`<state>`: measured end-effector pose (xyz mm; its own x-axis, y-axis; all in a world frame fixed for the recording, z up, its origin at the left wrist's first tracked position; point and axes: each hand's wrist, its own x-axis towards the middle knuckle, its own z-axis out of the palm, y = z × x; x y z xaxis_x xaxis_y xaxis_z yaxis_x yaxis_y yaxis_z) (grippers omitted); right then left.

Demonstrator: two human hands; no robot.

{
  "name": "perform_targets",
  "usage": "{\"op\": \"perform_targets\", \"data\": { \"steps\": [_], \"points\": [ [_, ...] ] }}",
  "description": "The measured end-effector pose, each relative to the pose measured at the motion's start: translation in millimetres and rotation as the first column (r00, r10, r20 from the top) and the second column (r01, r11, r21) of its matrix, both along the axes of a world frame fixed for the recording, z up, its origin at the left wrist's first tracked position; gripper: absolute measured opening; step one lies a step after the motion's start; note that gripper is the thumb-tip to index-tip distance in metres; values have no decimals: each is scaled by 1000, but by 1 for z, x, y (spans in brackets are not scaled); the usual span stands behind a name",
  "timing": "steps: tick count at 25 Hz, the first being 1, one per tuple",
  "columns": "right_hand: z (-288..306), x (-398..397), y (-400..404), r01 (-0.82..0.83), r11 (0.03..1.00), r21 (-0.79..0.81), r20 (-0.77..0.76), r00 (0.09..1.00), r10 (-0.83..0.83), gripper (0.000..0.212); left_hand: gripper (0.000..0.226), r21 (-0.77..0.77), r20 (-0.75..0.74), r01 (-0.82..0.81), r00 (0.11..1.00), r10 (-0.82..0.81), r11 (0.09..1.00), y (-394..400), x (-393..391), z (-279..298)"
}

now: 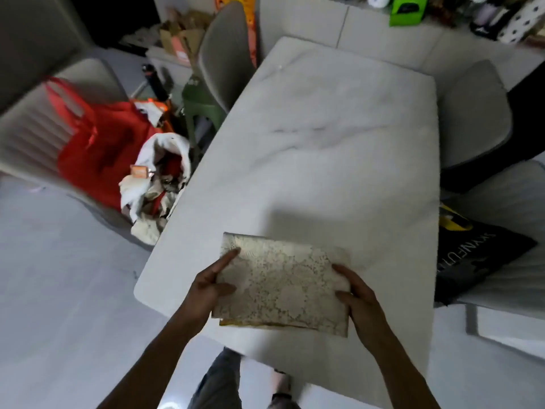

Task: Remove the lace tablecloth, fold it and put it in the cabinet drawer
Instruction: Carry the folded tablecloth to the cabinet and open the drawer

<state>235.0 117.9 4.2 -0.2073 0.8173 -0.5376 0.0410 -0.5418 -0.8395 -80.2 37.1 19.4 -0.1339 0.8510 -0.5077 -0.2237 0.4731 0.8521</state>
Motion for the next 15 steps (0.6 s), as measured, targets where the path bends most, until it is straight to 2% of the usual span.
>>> {"op": "perform_targets", "data": {
  "steps": [3,8,15],
  "points": [
    [4,-23,-9,-265,958,110,44,964,262,62,76,37,-21,-215,976,216,976,-75,2,11],
    [18,-96,-54,-633,745,210,102,772,627,63,74,51,-40,-490,870,492,870,-210,-10,21],
    [34,-227,-182,-827,528,194,53,546,836,60,70,109,-179,-737,645,743,667,-401,-50,28]
  ]
}}
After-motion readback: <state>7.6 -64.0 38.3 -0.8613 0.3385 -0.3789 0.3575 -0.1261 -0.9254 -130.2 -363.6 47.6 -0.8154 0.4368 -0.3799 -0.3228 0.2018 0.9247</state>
